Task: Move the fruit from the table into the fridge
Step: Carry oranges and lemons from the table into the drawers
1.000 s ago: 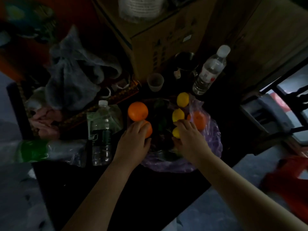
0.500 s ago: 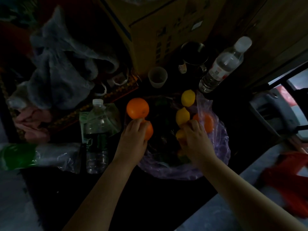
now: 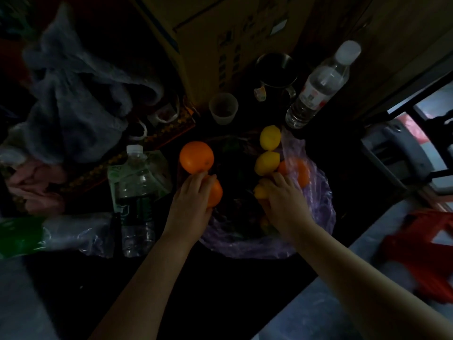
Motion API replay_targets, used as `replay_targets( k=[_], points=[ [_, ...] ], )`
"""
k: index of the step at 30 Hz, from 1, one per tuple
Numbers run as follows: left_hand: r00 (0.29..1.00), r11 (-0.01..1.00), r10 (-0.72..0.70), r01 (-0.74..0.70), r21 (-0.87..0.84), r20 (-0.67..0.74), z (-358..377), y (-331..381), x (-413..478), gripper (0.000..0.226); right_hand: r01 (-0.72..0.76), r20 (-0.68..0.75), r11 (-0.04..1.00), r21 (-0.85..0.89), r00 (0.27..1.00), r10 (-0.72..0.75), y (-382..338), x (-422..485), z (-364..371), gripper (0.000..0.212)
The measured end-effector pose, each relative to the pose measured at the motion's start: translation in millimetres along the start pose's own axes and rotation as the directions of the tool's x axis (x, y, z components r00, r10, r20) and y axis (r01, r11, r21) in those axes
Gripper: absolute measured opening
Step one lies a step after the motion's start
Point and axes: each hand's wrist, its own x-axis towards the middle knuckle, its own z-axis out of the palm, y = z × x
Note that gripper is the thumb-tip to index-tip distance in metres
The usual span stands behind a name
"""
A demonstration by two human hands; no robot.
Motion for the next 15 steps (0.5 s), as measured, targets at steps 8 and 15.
replay_targets(
  k=[8,15],
  points=[
    [0.998,0.999,0.045,-0.047,-0.025,-0.05,-19.3,19.1,-12.6,0.076,0.062,-0.183,0.992,0.112,0.982,-0.041,-9.5,-24.6,-23.9,0.049],
    [0.973,0.979,0.186,-0.194,-0.056,-0.134,-55.7,70.6,-31.3,0.077,0.081,-0.388,0.988,0.133,0.922,-0.024,-1.2,-77.7,-70.6,0.05]
  ],
)
